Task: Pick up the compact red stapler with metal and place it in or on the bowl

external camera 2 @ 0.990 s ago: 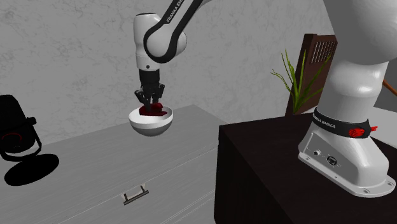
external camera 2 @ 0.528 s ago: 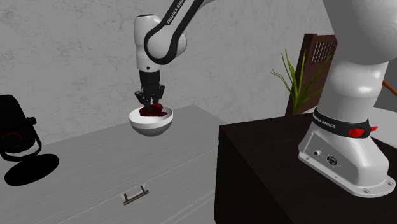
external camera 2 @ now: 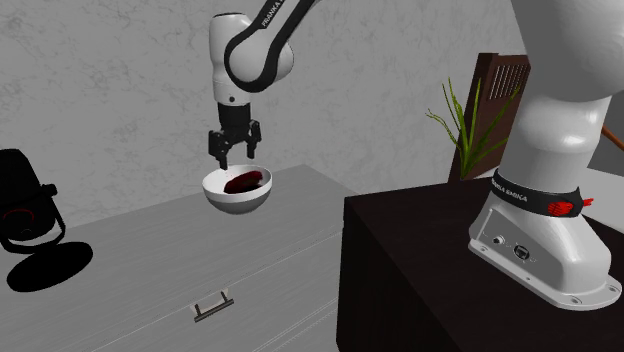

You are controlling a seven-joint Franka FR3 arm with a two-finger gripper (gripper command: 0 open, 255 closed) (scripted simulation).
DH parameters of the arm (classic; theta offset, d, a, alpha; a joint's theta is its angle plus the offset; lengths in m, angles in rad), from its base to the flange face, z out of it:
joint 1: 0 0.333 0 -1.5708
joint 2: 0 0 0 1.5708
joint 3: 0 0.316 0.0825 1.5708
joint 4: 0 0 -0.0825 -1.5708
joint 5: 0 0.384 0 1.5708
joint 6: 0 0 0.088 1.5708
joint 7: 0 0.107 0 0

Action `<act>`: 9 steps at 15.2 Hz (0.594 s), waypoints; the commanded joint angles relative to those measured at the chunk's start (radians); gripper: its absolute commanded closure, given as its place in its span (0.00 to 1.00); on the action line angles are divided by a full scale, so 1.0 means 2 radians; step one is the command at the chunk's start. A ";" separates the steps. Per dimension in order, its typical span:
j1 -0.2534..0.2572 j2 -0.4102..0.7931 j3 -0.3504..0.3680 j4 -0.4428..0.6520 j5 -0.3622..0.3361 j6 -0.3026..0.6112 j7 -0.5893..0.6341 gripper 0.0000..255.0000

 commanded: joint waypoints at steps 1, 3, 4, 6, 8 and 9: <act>-0.006 -0.025 0.008 -0.007 0.010 -0.017 -0.007 0.00; -0.008 -0.035 0.011 -0.008 0.015 -0.026 -0.010 0.00; -0.008 -0.035 0.011 -0.008 0.015 -0.026 -0.010 0.00; -0.008 -0.035 0.011 -0.008 0.015 -0.026 -0.010 0.00; -0.008 -0.035 0.011 -0.008 0.015 -0.026 -0.010 0.00; -0.008 -0.035 0.011 -0.008 0.015 -0.026 -0.010 0.00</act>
